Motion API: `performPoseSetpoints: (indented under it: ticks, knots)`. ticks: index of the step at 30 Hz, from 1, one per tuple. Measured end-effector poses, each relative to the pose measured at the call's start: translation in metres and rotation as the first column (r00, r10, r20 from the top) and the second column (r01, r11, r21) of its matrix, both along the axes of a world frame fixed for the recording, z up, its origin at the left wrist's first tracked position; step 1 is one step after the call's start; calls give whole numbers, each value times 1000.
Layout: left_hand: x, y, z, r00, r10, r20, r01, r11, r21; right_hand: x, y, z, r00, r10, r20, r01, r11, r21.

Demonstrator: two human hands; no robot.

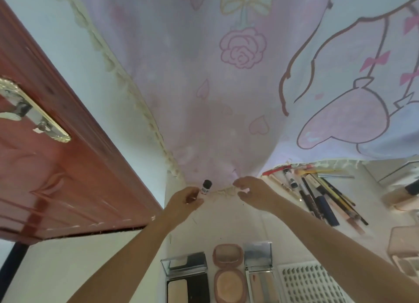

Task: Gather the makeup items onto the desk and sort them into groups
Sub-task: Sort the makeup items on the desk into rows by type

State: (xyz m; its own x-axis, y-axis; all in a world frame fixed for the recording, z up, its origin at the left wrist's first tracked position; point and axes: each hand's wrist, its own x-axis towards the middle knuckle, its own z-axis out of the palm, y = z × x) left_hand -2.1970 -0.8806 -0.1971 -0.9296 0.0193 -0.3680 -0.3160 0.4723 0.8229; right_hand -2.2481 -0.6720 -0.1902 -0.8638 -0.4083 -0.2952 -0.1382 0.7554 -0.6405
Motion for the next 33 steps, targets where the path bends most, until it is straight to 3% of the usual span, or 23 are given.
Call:
performPoseSetpoints:
  ticks: [5,7,11,16,30,33]
  knots:
    - [-2,-12,-57,995,66,74,-58,992,-109,15,4,-85,961,242,133,-275,884,378]
    - [-3,-12,-72,994,74,79,-66,992,-104,21,6,-106,941,279,193,-338,824,455]
    - [-4,-12,-91,995,100,16,-98,990,-103,26,11,-130,934,324,150,-351,751,560]
    - [-9,-9,-99,995,72,-72,-83,984,-158,25,12,-142,933,329,142,-349,744,570]
    - [-6,-7,-107,997,28,-69,-42,975,-218,27,11,-129,928,317,197,-371,733,570]
    - [4,-12,-100,996,72,-54,-83,968,-237,25,13,-114,946,278,164,-323,815,481]
